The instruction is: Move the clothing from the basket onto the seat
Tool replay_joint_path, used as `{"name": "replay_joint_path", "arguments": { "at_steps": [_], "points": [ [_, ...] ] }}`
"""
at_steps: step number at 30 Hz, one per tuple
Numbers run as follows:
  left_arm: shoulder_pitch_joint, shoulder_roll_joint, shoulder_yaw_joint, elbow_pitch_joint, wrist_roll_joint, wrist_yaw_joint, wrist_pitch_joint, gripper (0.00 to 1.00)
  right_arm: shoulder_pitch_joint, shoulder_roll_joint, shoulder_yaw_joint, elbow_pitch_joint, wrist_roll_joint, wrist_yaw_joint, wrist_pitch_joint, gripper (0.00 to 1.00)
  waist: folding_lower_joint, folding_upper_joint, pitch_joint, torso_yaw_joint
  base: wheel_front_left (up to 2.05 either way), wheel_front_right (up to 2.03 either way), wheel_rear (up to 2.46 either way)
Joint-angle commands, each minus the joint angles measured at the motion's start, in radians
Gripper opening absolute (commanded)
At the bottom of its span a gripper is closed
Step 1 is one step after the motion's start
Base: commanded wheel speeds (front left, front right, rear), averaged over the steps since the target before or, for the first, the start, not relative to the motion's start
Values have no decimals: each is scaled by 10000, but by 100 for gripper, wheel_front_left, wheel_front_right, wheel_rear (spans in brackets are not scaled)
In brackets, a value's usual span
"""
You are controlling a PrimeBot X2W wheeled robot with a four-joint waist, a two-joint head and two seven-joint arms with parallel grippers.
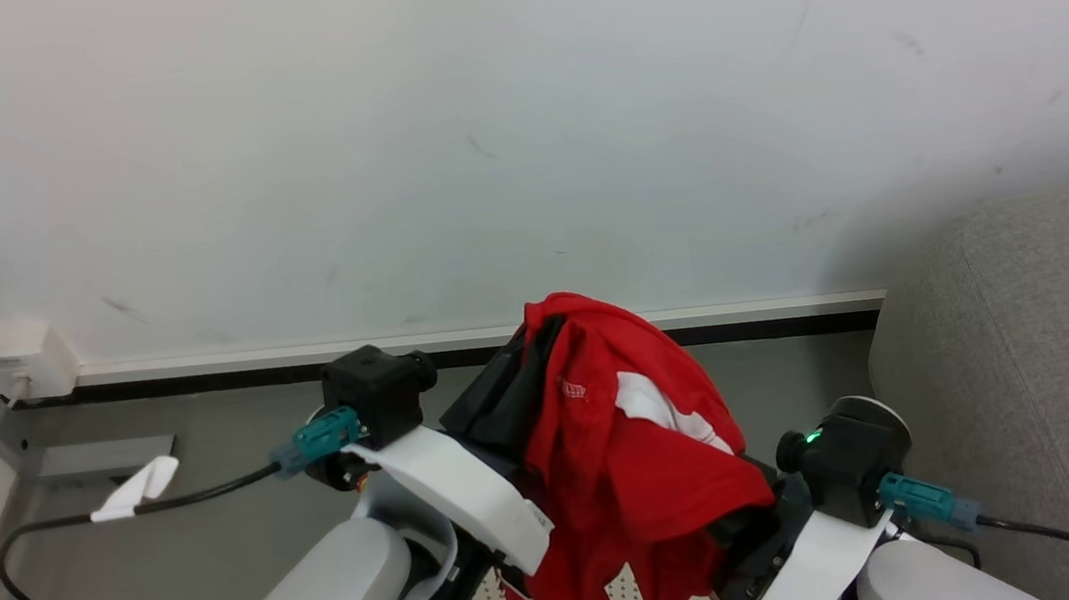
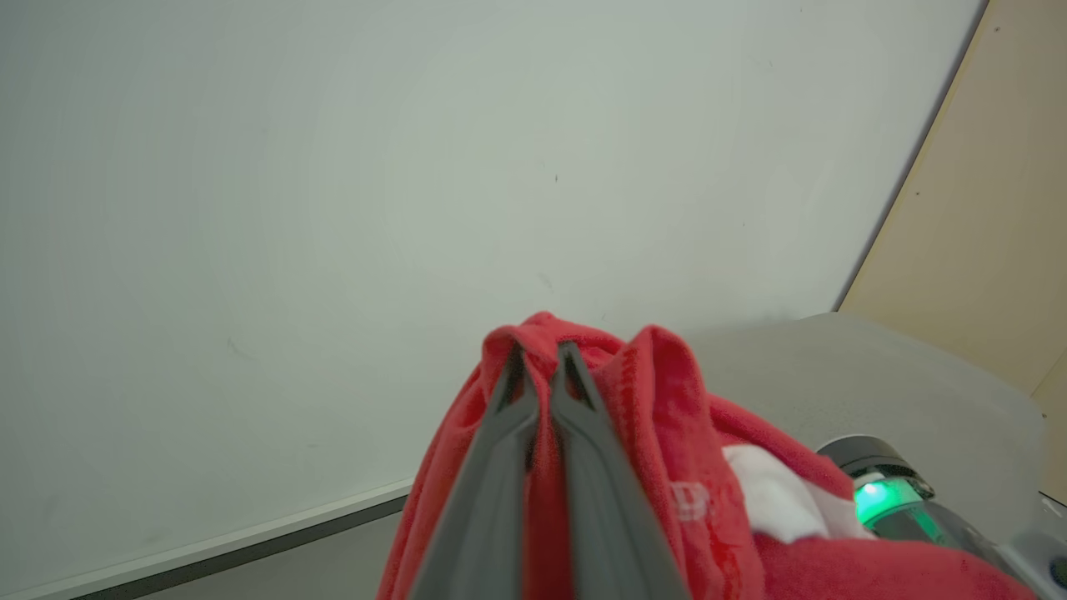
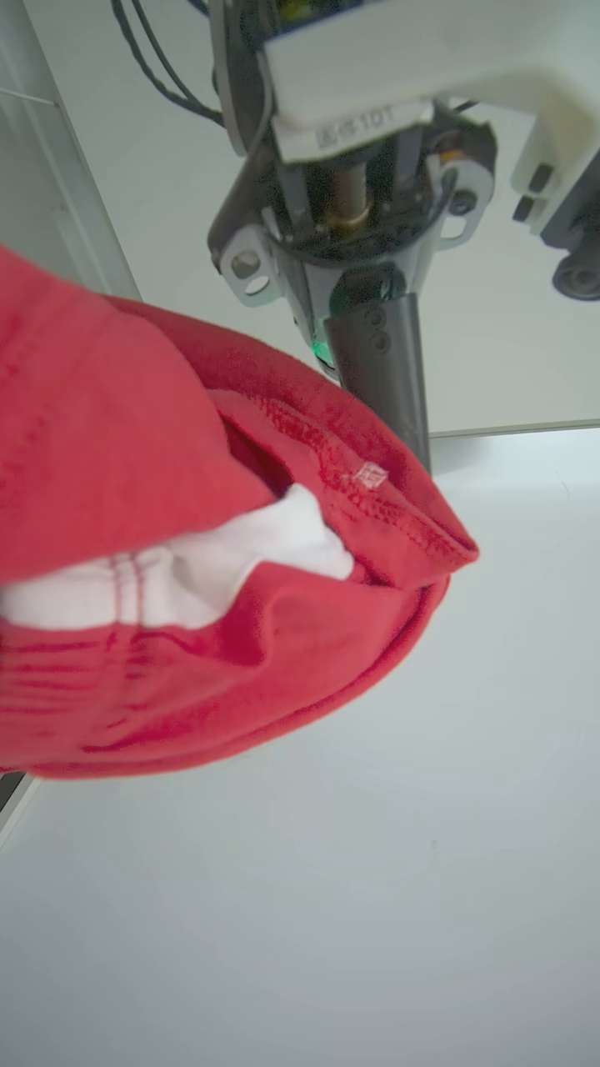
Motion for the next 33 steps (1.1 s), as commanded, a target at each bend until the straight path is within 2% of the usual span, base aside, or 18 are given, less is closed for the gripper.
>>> {"name": "replay_joint_path", "arguments": {
  "at_steps": [1,6,7,8,9,22,33],
  "points": [
    [141,88,14,-2,-21,6,-108,0,115,-85,-110,-104,-36,-22,1,0,-1,0,-6,-22,0,0,0],
    [229,108,13,-43,-132,36,-59,0,323,-293,-658,-416,-95,-22,0,0,-1,0,-10,-79,0,0,0],
    [255,92,49,-61,-197,45,-77,13,370,-336,-768,-460,-108,-22,0,0,-1,0,-7,-91,0,0,0],
    [274,78,71,-83,-242,55,-104,64,405,-383,-858,-498,-131,-22,1,0,-1,0,-4,-105,0,0,0],
    [287,77,74,-102,-253,66,-110,100,435,-427,-951,-535,-160,-22,0,0,-1,0,-3,-119,0,0,0],
    [483,362,-39,-424,-159,187,5,100,583,-864,-2003,-1138,-383,-22,0,0,-1,0,53,-608,0,0,0],
    [405,481,-271,-645,184,146,-123,100,123,-1701,-2575,-1521,-594,-22,0,0,-1,0,170,-1892,0,0,0]
  ]
}}
